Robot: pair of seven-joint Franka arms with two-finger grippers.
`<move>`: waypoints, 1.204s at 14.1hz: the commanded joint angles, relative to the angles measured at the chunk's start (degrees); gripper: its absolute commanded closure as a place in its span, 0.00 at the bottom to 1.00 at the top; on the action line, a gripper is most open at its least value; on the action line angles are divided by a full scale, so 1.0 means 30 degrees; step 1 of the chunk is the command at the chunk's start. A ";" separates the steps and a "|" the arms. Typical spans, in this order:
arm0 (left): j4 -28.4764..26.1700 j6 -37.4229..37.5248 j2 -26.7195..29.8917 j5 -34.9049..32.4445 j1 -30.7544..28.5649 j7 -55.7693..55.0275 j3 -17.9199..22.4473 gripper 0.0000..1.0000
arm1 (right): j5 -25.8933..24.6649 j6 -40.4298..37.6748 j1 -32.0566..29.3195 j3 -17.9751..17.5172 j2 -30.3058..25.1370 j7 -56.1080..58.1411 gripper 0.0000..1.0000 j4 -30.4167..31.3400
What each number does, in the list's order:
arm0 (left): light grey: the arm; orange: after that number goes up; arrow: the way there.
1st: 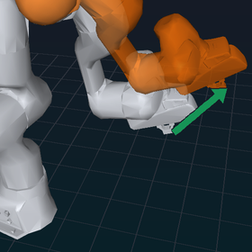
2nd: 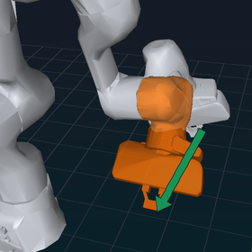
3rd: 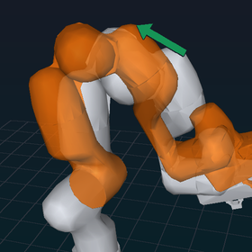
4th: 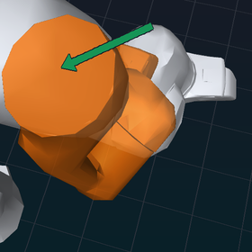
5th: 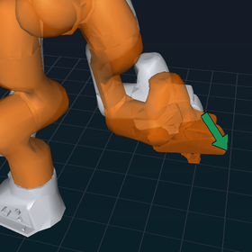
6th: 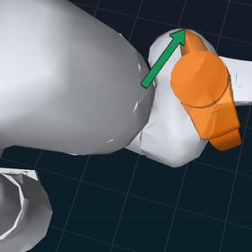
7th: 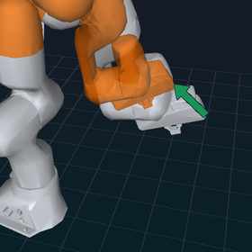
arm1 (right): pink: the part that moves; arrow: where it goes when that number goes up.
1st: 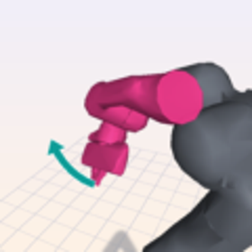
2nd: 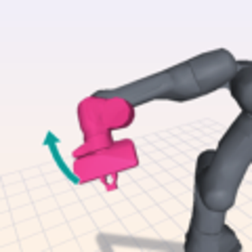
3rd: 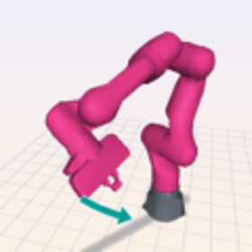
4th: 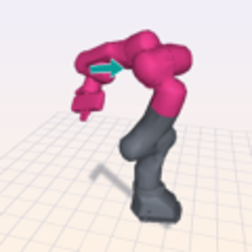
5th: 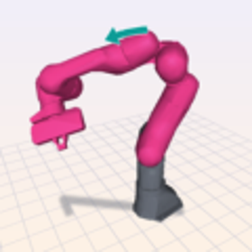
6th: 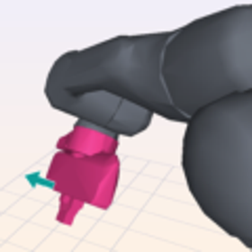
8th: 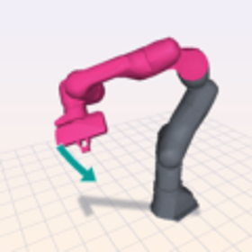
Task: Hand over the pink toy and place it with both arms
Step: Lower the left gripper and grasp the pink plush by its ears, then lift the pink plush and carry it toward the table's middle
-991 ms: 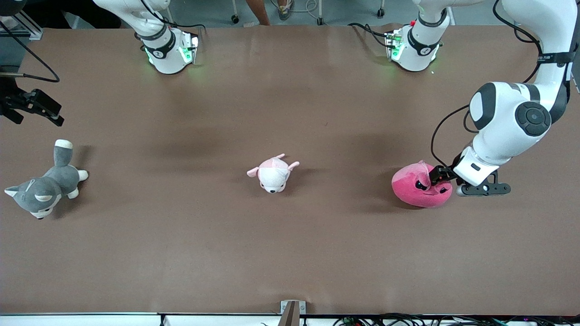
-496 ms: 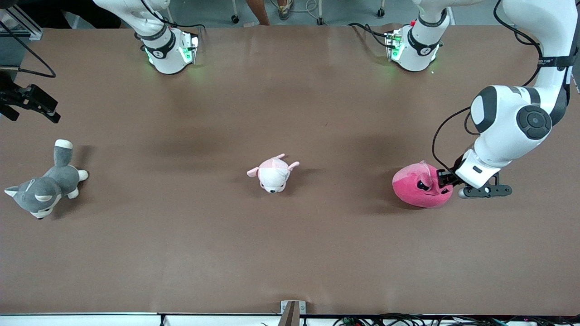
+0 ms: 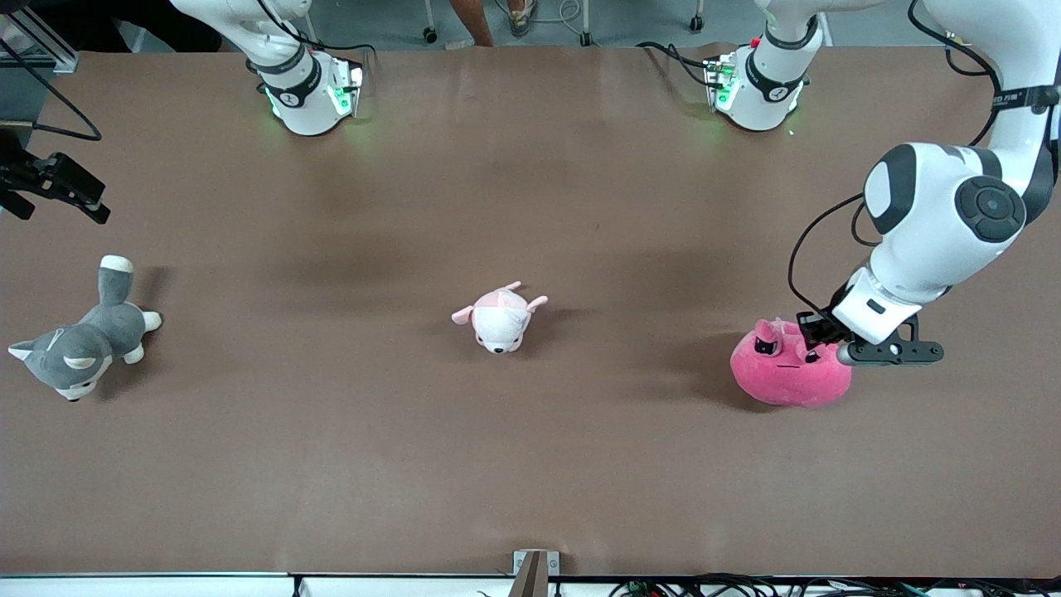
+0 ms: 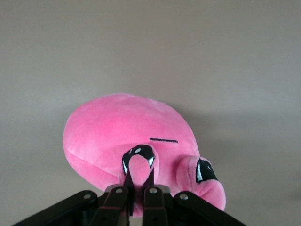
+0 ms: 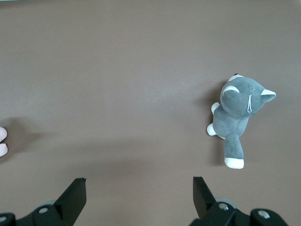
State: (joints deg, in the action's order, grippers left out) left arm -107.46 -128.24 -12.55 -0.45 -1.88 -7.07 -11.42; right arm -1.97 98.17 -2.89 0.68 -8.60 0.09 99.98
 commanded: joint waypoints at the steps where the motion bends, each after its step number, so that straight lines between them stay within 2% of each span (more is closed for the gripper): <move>1: 0.1683 0.1962 0.0256 0.0032 0.0158 -0.0133 -0.0849 0.97 | 0.0186 0.0030 -0.0326 -0.0167 -0.0240 0.0145 0.00 0.0042; 3: 0.2708 0.3015 0.0256 0.0032 0.0187 -0.0133 -0.1902 0.99 | 0.0186 -0.0056 -0.0297 -0.0196 -0.0210 0.0087 0.00 -0.0074; 5: 0.4375 0.4245 0.0052 0.0032 0.0827 -0.1762 -0.2724 0.99 | 0.0186 0.0001 -0.0122 -0.0225 -0.0006 0.0087 0.00 -0.0221; 10: 0.6577 0.4954 -0.0709 0.0090 0.4575 -0.7272 -0.2757 1.00 | 0.0245 -0.0815 0.0172 -0.0314 0.0142 -0.0031 0.00 -0.0309; 14: 0.8450 0.5101 -0.1849 0.0178 0.7214 -1.3626 -0.2757 1.00 | 0.0274 -0.1726 0.0201 -0.0343 0.0258 0.0436 0.00 -0.0630; 15: 0.9325 0.5101 -0.2230 0.0178 0.7944 -1.4915 -0.2757 1.00 | 0.0825 -0.1697 0.0289 -0.0343 0.0433 0.0467 0.00 -0.0835; 17: 1.0122 0.5101 -0.2759 0.0208 0.8971 -1.6940 -0.2727 1.00 | 0.4065 -0.1960 0.0232 -0.0285 0.0522 0.0467 0.00 -0.0897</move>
State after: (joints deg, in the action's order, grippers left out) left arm -82.54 -114.73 -17.89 -0.39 22.49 -52.85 -19.94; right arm 3.56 93.67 -2.21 -0.36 -8.12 0.68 98.92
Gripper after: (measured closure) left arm 0.907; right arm 0.000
